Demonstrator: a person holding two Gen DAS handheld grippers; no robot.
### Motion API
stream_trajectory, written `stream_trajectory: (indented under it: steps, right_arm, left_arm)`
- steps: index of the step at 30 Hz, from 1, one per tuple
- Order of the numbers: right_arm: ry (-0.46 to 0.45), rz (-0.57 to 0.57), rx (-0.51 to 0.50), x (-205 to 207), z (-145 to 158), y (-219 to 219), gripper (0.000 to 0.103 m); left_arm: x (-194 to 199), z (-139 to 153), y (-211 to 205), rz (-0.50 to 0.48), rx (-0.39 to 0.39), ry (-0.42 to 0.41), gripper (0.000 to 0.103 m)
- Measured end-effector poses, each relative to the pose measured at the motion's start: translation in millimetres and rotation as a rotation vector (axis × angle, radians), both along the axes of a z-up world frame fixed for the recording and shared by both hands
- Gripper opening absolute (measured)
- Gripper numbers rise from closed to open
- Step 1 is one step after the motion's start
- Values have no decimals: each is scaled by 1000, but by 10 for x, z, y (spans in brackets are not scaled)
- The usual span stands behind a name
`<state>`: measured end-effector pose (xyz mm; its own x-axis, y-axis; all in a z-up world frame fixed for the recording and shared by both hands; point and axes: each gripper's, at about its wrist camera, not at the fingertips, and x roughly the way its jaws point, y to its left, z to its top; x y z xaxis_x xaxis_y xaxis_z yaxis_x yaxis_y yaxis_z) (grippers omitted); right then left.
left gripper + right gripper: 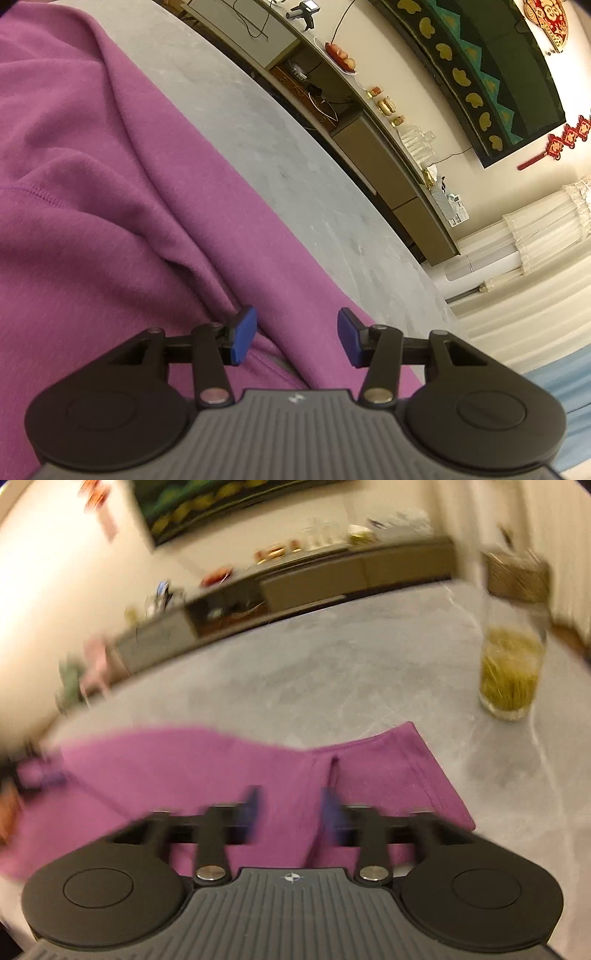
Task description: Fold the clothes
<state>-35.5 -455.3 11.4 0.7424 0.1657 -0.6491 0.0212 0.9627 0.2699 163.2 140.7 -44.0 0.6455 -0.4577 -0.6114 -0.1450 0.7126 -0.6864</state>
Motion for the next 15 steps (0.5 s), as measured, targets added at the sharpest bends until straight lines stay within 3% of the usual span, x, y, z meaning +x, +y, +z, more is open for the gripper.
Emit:
stream_trajectory:
  steps: [1,3,6,8,10,11,12,15]
  right_arm:
    - [-12,54,-62,-31,9,134,77]
    - [-22,173,-183,-61,-28,426,82]
    - [41,257,-316,-18,-166,688,80]
    - [73,271,-359,11,-216,752,69]
    - [80,268,-372,26,-219,755,34]
    - [84,266,-378,34,-220,757,27]
    - [86,264,-384,41,-220,757,12]
    - [20,236,-380,25,-105,724,3]
  left_arm:
    - [5,-1,3,-3,0,1,48]
    - [14,-4,9,-7,-2,3,48]
    - [13,-1,9,-14,-12,1,48]
    - [12,12,-9,-23,-19,-5,48]
    - [12,15,-50,-38,-21,-9,49]
    - [10,13,-76,-48,-20,-10,49]
    - [11,10,-111,-58,-19,-9,50]
    - [9,-13,-216,-90,-18,-2,51]
